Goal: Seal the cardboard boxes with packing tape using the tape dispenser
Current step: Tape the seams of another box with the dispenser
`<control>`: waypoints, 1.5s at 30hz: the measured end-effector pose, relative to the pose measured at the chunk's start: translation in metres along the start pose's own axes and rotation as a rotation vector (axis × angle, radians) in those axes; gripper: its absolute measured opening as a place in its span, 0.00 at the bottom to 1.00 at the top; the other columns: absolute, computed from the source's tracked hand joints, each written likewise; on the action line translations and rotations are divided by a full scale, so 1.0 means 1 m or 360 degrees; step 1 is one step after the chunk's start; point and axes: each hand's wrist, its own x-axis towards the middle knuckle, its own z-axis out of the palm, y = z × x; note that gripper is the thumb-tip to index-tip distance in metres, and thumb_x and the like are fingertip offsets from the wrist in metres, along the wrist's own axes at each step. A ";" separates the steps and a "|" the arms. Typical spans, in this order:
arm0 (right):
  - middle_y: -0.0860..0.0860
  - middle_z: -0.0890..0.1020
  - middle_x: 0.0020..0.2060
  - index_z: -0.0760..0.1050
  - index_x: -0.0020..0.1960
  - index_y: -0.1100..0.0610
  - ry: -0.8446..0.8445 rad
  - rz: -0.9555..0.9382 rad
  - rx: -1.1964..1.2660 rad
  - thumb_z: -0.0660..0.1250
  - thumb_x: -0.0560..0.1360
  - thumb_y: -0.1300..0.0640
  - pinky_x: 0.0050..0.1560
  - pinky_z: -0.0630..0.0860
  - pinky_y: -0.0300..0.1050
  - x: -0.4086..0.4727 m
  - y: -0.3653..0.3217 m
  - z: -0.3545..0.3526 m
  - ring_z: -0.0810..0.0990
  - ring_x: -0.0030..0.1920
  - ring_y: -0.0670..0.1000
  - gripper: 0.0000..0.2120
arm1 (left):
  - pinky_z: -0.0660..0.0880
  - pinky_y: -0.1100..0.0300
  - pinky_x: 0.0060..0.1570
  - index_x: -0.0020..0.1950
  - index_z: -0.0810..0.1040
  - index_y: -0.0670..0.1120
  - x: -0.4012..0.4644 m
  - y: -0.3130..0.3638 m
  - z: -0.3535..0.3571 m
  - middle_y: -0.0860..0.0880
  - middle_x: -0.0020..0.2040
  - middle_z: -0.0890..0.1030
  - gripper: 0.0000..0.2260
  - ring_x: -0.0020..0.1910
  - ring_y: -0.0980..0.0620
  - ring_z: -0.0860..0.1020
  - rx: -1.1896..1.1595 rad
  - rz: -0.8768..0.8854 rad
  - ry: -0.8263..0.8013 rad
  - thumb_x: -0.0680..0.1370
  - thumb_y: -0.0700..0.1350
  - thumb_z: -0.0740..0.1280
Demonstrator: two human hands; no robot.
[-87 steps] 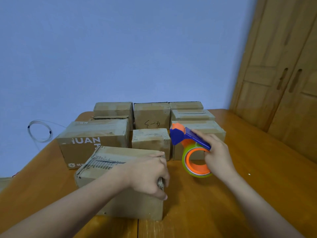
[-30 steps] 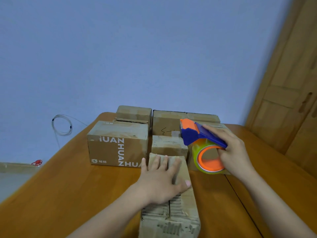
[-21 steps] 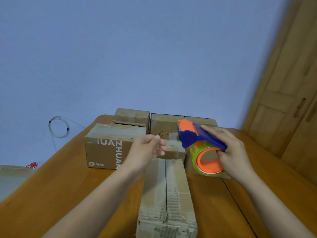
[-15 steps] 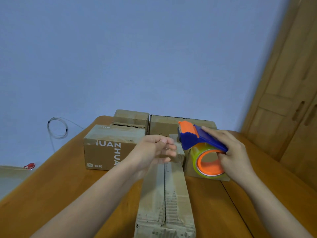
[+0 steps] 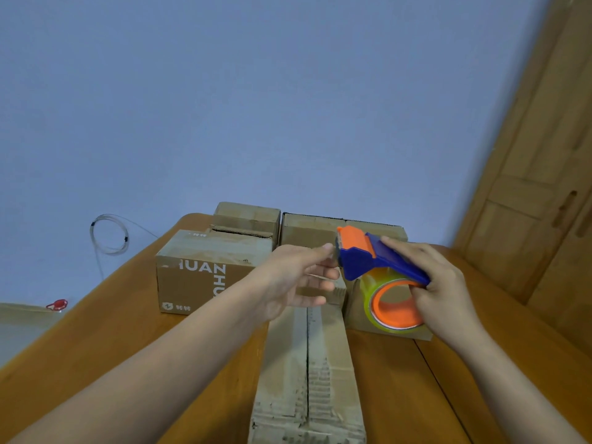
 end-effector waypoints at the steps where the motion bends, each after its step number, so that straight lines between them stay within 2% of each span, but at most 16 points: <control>1: 0.40 0.76 0.54 0.72 0.64 0.43 0.0002 -0.0009 -0.0002 0.60 0.63 0.84 0.48 0.68 0.25 0.000 0.001 0.000 0.72 0.56 0.34 0.43 | 0.78 0.52 0.46 0.49 0.80 0.44 0.001 0.000 0.000 0.49 0.38 0.81 0.10 0.38 0.54 0.79 -0.0035 -0.0010 0.0011 0.79 0.50 0.65; 5: 0.40 0.76 0.55 0.71 0.64 0.42 0.0019 -0.0041 -0.0016 0.59 0.62 0.84 0.48 0.69 0.26 0.000 0.006 0.002 0.73 0.56 0.38 0.45 | 0.79 0.52 0.45 0.46 0.80 0.44 0.004 0.002 0.000 0.48 0.38 0.83 0.13 0.39 0.52 0.80 -0.0257 -0.0130 0.0061 0.81 0.51 0.62; 8: 0.45 0.78 0.53 0.73 0.64 0.45 0.0041 -0.0071 -0.0034 0.58 0.63 0.81 0.47 0.68 0.24 0.000 0.008 0.002 0.74 0.52 0.43 0.41 | 0.79 0.50 0.47 0.53 0.81 0.42 0.006 0.001 -0.002 0.44 0.47 0.85 0.20 0.44 0.49 0.83 -0.0383 -0.0233 0.0005 0.82 0.54 0.56; 10: 0.47 0.78 0.53 0.73 0.64 0.45 0.0060 -0.0069 -0.0042 0.59 0.62 0.83 0.46 0.67 0.24 0.000 0.009 0.001 0.74 0.52 0.44 0.43 | 0.78 0.49 0.50 0.54 0.80 0.41 0.006 -0.001 -0.003 0.42 0.51 0.85 0.23 0.47 0.48 0.83 -0.0473 -0.0303 -0.0046 0.83 0.55 0.52; 12: 0.44 0.78 0.53 0.73 0.64 0.44 0.0072 -0.0077 -0.0029 0.59 0.61 0.85 0.46 0.68 0.25 0.001 0.010 0.000 0.73 0.51 0.43 0.45 | 0.76 0.46 0.54 0.55 0.80 0.39 0.006 -0.004 -0.003 0.41 0.52 0.84 0.26 0.50 0.46 0.83 -0.0581 -0.0353 -0.0090 0.83 0.57 0.50; 15: 0.33 0.75 0.54 0.71 0.66 0.36 0.0087 -0.0096 -0.0023 0.60 0.61 0.85 0.48 0.68 0.26 0.002 0.011 0.000 0.74 0.54 0.39 0.51 | 0.73 0.44 0.58 0.57 0.79 0.37 0.005 -0.007 0.000 0.39 0.55 0.83 0.30 0.56 0.44 0.81 -0.0674 -0.0397 -0.0163 0.83 0.59 0.48; 18: 0.33 0.75 0.55 0.69 0.65 0.31 0.0109 -0.0142 -0.0039 0.59 0.60 0.84 0.50 0.68 0.28 0.001 0.015 0.000 0.73 0.56 0.39 0.53 | 0.70 0.43 0.62 0.60 0.78 0.36 0.004 -0.007 0.005 0.37 0.57 0.81 0.32 0.59 0.42 0.79 -0.0730 -0.0424 -0.0225 0.82 0.60 0.47; 20: 0.39 0.76 0.55 0.69 0.66 0.33 0.0102 -0.0213 -0.0044 0.58 0.59 0.83 0.52 0.70 0.31 -0.001 0.018 0.002 0.73 0.57 0.40 0.52 | 0.70 0.44 0.61 0.64 0.75 0.35 0.002 -0.005 0.008 0.37 0.58 0.81 0.32 0.59 0.42 0.79 -0.0760 -0.0420 -0.0240 0.82 0.61 0.47; 22: 0.45 0.76 0.54 0.67 0.68 0.37 0.0069 -0.0260 -0.0140 0.59 0.59 0.83 0.51 0.73 0.41 -0.003 0.020 0.005 0.73 0.56 0.46 0.51 | 0.70 0.45 0.60 0.65 0.74 0.35 0.000 -0.003 0.011 0.37 0.59 0.80 0.33 0.58 0.43 0.79 -0.0748 -0.0422 -0.0264 0.81 0.61 0.48; 25: 0.49 0.72 0.55 0.66 0.70 0.45 0.0031 -0.0354 -0.0406 0.68 0.60 0.82 0.46 0.73 0.43 -0.006 0.024 0.006 0.70 0.55 0.50 0.48 | 0.67 0.46 0.64 0.64 0.75 0.35 -0.003 0.000 0.012 0.36 0.59 0.80 0.33 0.58 0.42 0.78 -0.0726 -0.0459 -0.0332 0.81 0.61 0.48; 29: 0.53 0.71 0.57 0.66 0.70 0.51 -0.0009 -0.0531 -0.0710 0.77 0.59 0.73 0.44 0.76 0.50 -0.004 0.021 0.001 0.69 0.55 0.53 0.45 | 0.65 0.49 0.65 0.64 0.75 0.34 -0.004 0.003 0.007 0.35 0.61 0.78 0.36 0.61 0.41 0.76 -0.0642 -0.0467 -0.0399 0.80 0.64 0.47; 33: 0.56 0.72 0.57 0.66 0.70 0.52 -0.0098 -0.0673 -0.0921 0.82 0.56 0.62 0.44 0.77 0.51 -0.003 0.015 -0.006 0.69 0.55 0.54 0.46 | 0.63 0.49 0.68 0.61 0.78 0.39 -0.005 -0.002 0.009 0.41 0.61 0.80 0.40 0.62 0.47 0.75 -0.0219 -0.0438 -0.0410 0.77 0.70 0.44; 36: 0.54 0.71 0.57 0.67 0.69 0.52 -0.0070 -0.0650 -0.0879 0.82 0.57 0.64 0.44 0.76 0.50 -0.004 0.014 -0.008 0.69 0.55 0.53 0.45 | 0.58 0.45 0.73 0.57 0.80 0.42 -0.003 -0.005 0.006 0.42 0.62 0.80 0.43 0.66 0.48 0.73 -0.0111 -0.0430 -0.0393 0.75 0.71 0.38; 39: 0.49 0.68 0.57 0.66 0.69 0.47 0.0002 -0.0430 -0.0575 0.74 0.64 0.73 0.44 0.74 0.44 -0.007 0.019 -0.006 0.68 0.57 0.51 0.40 | 0.57 0.42 0.73 0.58 0.80 0.40 0.000 -0.002 0.001 0.41 0.62 0.80 0.45 0.66 0.46 0.73 -0.0222 -0.0471 -0.0396 0.75 0.71 0.36; 42: 0.46 0.69 0.57 0.65 0.69 0.44 0.0016 -0.0358 -0.0407 0.61 0.68 0.71 0.44 0.70 0.36 -0.010 0.024 -0.005 0.67 0.56 0.47 0.36 | 0.58 0.41 0.72 0.61 0.79 0.40 0.002 0.001 0.001 0.41 0.63 0.79 0.46 0.68 0.46 0.72 -0.0157 -0.0482 -0.0421 0.75 0.71 0.36; 45: 0.45 0.70 0.57 0.66 0.70 0.44 -0.0027 -0.0325 -0.0350 0.61 0.68 0.71 0.45 0.69 0.30 -0.009 0.025 -0.007 0.68 0.56 0.46 0.36 | 0.60 0.39 0.70 0.65 0.76 0.39 0.003 0.002 0.003 0.41 0.65 0.77 0.45 0.67 0.46 0.73 -0.0187 -0.0515 -0.0416 0.75 0.71 0.37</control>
